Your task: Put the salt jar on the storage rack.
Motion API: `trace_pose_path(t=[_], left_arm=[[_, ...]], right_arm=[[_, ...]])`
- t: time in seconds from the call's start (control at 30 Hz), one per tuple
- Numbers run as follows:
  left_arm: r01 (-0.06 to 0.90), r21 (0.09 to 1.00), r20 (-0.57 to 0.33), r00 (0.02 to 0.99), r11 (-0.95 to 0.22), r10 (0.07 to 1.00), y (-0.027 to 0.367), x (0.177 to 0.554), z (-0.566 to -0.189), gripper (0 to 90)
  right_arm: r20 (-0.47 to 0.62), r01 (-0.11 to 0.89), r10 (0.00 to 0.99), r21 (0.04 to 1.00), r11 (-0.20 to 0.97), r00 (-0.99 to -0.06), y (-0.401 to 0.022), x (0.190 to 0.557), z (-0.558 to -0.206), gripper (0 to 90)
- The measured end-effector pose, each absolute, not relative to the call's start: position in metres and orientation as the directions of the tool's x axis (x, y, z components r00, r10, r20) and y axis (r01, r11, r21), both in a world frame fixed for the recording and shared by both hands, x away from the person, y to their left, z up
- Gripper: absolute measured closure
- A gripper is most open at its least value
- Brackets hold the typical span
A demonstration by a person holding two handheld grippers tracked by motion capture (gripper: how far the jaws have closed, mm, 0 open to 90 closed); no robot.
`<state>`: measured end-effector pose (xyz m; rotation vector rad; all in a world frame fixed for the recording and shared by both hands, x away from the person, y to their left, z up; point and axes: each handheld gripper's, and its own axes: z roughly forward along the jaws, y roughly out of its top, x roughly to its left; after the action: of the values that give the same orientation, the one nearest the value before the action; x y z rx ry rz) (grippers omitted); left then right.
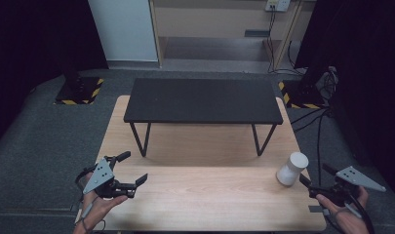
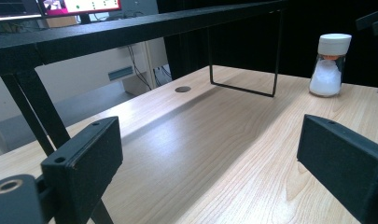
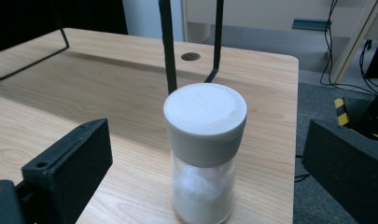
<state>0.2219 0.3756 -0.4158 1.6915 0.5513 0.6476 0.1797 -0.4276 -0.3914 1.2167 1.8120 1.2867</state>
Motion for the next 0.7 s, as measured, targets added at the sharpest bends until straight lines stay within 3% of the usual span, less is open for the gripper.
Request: trace_pose_path(t=[0.7], left_arm=[[0.023, 0.978, 0.123, 0.735, -0.206, 0.667, 0.376, 0.223, -0.416, 5.5]], right_arm=[[0.024, 0.357, 0.917, 0.925, 0.131, -0.398, -0.414, 0.229, -0.416, 8.1]])
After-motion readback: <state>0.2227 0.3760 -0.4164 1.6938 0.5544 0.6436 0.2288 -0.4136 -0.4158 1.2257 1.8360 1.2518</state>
